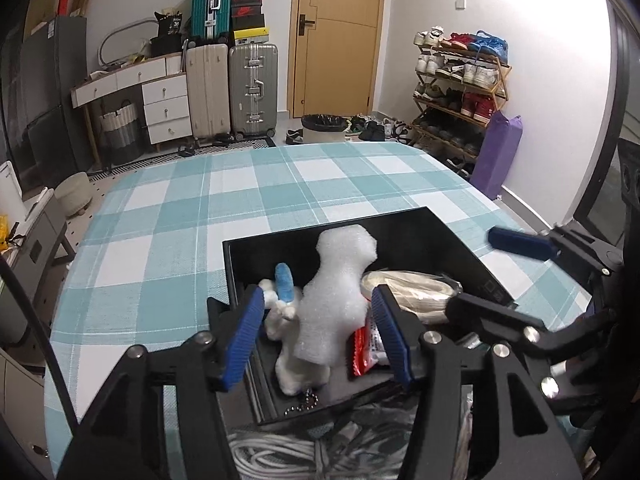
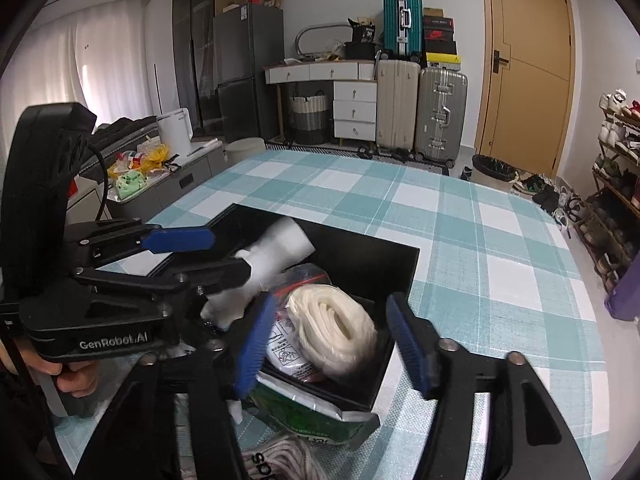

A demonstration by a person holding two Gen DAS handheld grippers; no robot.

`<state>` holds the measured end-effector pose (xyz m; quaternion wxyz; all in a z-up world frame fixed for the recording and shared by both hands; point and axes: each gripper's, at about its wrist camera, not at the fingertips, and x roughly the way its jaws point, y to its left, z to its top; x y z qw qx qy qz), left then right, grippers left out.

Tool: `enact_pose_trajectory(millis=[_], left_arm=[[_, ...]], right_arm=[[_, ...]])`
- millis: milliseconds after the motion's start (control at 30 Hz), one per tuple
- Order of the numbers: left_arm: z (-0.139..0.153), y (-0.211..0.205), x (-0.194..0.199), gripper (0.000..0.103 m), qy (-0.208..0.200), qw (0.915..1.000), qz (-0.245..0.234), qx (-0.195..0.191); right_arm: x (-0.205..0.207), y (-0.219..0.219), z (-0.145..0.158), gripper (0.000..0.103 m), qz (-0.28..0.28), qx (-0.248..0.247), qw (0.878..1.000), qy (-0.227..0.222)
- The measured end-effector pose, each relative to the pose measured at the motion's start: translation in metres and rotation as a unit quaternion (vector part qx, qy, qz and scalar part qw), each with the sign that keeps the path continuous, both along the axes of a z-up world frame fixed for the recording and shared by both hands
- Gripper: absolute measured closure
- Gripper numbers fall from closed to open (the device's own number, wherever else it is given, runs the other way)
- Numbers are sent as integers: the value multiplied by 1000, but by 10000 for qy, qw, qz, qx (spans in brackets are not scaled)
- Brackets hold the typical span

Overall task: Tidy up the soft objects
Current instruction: 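Lower the foam strip and bagged rope into the black box and release both, then grasp the adidas-bagged white laces with the right gripper while the left grasps the white cable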

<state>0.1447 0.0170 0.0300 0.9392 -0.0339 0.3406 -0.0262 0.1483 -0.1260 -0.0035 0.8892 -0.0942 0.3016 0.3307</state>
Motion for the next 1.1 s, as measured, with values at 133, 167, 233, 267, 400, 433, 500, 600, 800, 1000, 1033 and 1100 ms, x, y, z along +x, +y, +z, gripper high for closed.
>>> enact_pose_trajectory(millis=[133, 167, 233, 267, 400, 433, 500, 600, 800, 1000, 1033, 1100], left_arm=[[9, 1, -14, 2, -176, 9998, 76, -45], [12, 1, -19, 0, -271, 9995, 129, -1], [15, 1, -27, 0, -345, 9993, 140, 57], [16, 1, -31, 0, -337, 9993, 141, 63], [16, 4, -48, 0, -351, 9992, 193, 44], [15, 5, -52, 0, -348, 9992, 192, 22], [12, 5, -59, 0, -326, 9993, 177, -10], [9, 3, -68, 0, -328, 9994, 143, 7], [-1, -1, -80, 0, -239, 9997, 99, 17], [-10, 2, -87, 0, -191, 9998, 97, -4], [-12, 3, -87, 0, -178, 9998, 114, -24], [-16, 7, -88, 0, -137, 9997, 159, -80]], right_arm=[[-7, -17, 5, 6, -185, 170, 9997, -1], [-9, -21, 5, 5, -232, 203, 9995, 8], [-13, -32, 6, 1, -335, 290, 9990, 62], [-15, -36, 5, 1, -368, 313, 9988, 91], [-29, -50, 4, 1, -451, 346, 9982, 174], [-31, -53, 3, 1, -455, 348, 9982, 190], [-39, -58, 1, 1, -481, 326, 9980, 242], [-49, -60, -4, 1, -511, 315, 9976, 347], [-63, -59, -15, 1, -578, 230, 9960, 635], [-71, -50, -22, 1, -567, 107, 9954, 758], [-71, -49, -24, 1, -568, 98, 9952, 789], [-72, -47, -25, 1, -578, 97, 9947, 847]])
